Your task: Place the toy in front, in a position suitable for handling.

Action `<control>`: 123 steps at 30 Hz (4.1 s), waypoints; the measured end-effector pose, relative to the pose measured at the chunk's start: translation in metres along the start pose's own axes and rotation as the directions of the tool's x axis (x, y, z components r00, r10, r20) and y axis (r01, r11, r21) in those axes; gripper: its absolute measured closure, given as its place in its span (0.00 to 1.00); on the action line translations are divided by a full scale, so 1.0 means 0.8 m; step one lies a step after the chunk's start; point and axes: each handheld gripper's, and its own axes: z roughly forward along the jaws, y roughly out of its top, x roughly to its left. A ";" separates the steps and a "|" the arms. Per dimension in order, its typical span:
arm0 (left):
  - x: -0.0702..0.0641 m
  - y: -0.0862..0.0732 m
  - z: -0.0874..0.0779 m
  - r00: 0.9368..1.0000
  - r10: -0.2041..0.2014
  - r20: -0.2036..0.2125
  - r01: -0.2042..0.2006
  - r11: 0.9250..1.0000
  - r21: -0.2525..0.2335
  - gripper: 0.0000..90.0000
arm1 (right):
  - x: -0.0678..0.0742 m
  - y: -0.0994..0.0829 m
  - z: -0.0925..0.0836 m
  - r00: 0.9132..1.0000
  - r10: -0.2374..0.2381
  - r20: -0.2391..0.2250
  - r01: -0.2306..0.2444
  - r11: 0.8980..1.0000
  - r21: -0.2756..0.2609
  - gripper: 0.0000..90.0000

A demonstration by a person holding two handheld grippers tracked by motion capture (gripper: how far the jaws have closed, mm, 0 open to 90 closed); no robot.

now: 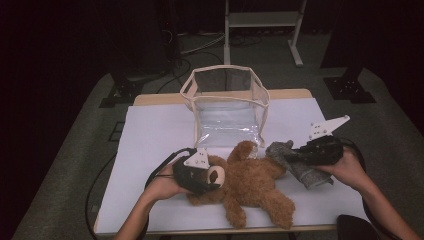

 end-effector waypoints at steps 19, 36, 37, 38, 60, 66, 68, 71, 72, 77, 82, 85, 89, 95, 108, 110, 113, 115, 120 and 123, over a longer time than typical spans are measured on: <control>-0.003 -0.009 -0.005 1.000 0.005 -0.003 -0.005 1.000 -0.015 0.39 | -0.035 -0.044 0.037 0.993 0.121 0.003 -0.121 0.992 0.021 0.88; 0.010 0.005 -0.001 1.000 -0.008 -0.023 0.009 1.000 0.010 0.39 | 0.050 0.043 0.050 0.986 -0.116 -0.120 0.108 0.992 -0.069 0.88; 0.011 0.005 -0.001 1.000 -0.011 -0.023 0.011 1.000 0.010 0.39 | 0.055 0.048 0.057 0.983 -0.137 -0.125 0.130 0.990 -0.062 0.88; 0.012 0.005 -0.002 1.000 -0.015 -0.023 0.015 1.000 0.007 0.39 | 0.060 0.051 0.064 0.980 -0.147 -0.132 0.141 0.989 -0.053 0.88; 0.019 0.006 -0.003 0.999 -0.037 -0.010 0.037 0.999 -0.017 0.38 | 0.063 0.024 0.049 0.988 -0.127 -0.083 0.122 0.991 -0.063 0.88; 0.021 0.003 -0.005 0.999 -0.050 -0.008 0.050 0.998 -0.028 0.38 | 0.078 0.053 0.083 0.974 -0.194 -0.115 0.186 0.980 -0.076 0.88; 0.022 0.001 -0.008 0.999 -0.048 -0.006 0.048 0.998 -0.033 0.38 | 0.079 0.050 0.091 0.972 -0.209 -0.109 0.204 0.978 -0.053 0.88; 0.021 -0.003 -0.012 0.999 -0.044 -0.003 0.043 0.997 -0.060 0.37 | 0.074 0.036 0.091 0.977 -0.183 -0.113 0.176 0.982 -0.068 0.88; 0.021 -0.004 -0.015 0.999 -0.034 -0.001 0.034 0.997 -0.063 0.37 | 0.073 0.032 0.089 0.977 -0.180 -0.111 0.173 0.983 -0.068 0.88; 0.020 -0.011 -0.022 0.999 -0.044 -0.003 0.043 0.995 -0.087 0.36 | 0.068 0.014 0.075 0.980 -0.176 -0.093 0.170 0.983 -0.069 0.88; 0.018 -0.026 -0.034 0.999 -0.042 -0.008 0.041 0.991 -0.130 0.37 | 0.066 -0.001 0.065 0.984 -0.167 -0.070 0.163 0.985 -0.054 0.88; 0.020 -0.031 -0.032 0.998 -0.068 0.011 0.069 0.988 -0.138 0.41 | 0.063 -0.006 0.065 0.987 -0.140 -0.083 0.135 0.989 -0.065 0.88; 0.020 -0.030 -0.020 0.996 -0.087 0.028 0.089 0.987 -0.131 0.46 | 0.064 0.004 0.064 0.990 -0.118 -0.078 0.113 0.991 -0.071 0.88; 0.017 -0.021 -0.013 0.998 -0.066 0.020 0.068 0.990 -0.127 0.47 | 0.090 0.041 0.078 0.978 -0.191 -0.084 0.185 0.979 -0.081 0.88; 0.018 -0.030 -0.023 0.995 -0.096 0.006 0.096 0.986 -0.138 0.40 | 0.082 0.033 0.095 0.971 -0.231 -0.064 0.233 0.972 0.023 0.89; 0.017 -0.029 -0.019 0.994 -0.103 0.034 0.107 0.986 -0.128 0.40 | 0.075 0.030 0.089 0.974 -0.220 -0.055 0.222 0.974 0.035 0.89; 0.011 -0.026 -0.011 0.995 -0.097 0.036 0.101 0.987 -0.121 0.43 | 0.064 0.024 0.083 0.978 -0.200 -0.058 0.202 0.979 0.033 0.89; 0.009 -0.025 -0.007 0.994 -0.104 0.025 0.107 0.987 -0.124 0.45 | 0.060 0.020 0.080 0.982 -0.181 -0.056 0.183 0.983 0.029 0.89; 0.010 -0.020 -0.002 0.994 -0.110 0.014 0.111 0.988 -0.110 0.46 | 0.070 0.029 0.078 0.985 -0.164 -0.055 0.164 0.986 -0.008 0.89; 0.010 -0.015 0.002 0.994 -0.108 0.002 0.108 0.988 -0.111 0.46 | 0.085 0.037 0.081 0.980 -0.179 -0.090 0.176 0.983 -0.041 0.89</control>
